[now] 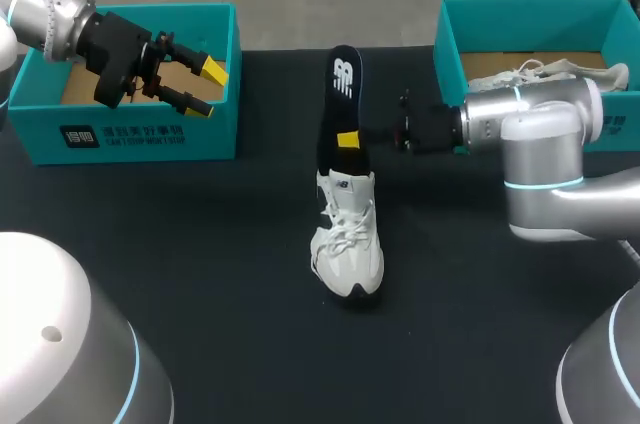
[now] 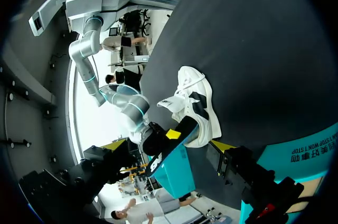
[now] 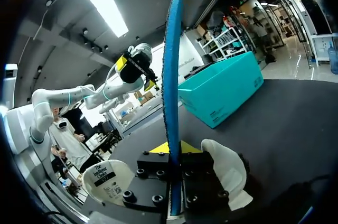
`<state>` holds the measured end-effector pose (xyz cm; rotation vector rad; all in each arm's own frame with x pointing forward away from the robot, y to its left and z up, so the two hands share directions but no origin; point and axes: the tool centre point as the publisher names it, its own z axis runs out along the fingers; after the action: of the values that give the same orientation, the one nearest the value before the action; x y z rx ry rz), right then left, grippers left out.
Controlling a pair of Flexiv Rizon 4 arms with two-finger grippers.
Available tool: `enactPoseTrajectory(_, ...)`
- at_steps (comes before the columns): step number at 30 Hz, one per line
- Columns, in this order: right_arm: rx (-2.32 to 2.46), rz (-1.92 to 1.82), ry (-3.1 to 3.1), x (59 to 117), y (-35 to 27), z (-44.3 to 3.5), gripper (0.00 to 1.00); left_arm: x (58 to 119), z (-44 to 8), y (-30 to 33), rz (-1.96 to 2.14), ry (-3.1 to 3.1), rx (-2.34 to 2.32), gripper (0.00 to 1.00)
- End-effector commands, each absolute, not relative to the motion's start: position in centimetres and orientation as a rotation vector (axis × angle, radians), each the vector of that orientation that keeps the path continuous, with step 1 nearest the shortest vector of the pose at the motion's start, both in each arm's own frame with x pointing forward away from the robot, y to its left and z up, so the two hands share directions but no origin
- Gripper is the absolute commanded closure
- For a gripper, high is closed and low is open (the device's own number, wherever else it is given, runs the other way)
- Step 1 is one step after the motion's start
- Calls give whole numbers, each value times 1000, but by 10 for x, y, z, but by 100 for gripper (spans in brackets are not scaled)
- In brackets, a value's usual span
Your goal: Take the shoe out of the shoebox, open the shoe tongue, remove and reinsert the insole, then place the shoe into the shoebox
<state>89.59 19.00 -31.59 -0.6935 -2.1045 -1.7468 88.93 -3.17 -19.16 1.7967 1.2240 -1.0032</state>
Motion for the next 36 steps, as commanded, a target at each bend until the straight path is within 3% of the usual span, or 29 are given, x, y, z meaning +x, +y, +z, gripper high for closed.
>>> enactPoseTrajectory(1, -667, -1643, -2135, 897, 189, -326, 100, 890, -192, -31, -1003, 1223, 1801, 0)
enactPoseTrajectory(16, -706, -1581, -2121, 867, 189, -348, 100, 890, -192, -31, -1003, 1223, 1801, 0)
enactPoseTrajectory(20, -700, -1617, -2143, 873, 187, -337, 76, 890, -192, -31, -1003, 1223, 1801, 0)
enactPoseTrajectory(26, -672, -1652, -2160, 887, 188, -320, 73, 890, -192, -31, -1003, 1223, 1801, 0)
enactPoseTrajectory(32, -652, -1640, -2153, 897, 191, -320, 78, 890, -192, -31, -1003, 1223, 1801, 0)
enactPoseTrajectory(33, -655, -1630, -2145, 898, 192, -321, 83, 890, -192, -31, -1003, 1223, 1801, 0)
enactPoseTrajectory(34, -658, -1615, -2137, 898, 192, -323, 96, 890, -192, -31, -1003, 1223, 1801, 0)
enactPoseTrajectory(36, -668, -1602, -2131, 896, 192, -327, 100, 890, -192, -31, -1003, 1223, 1801, 0)
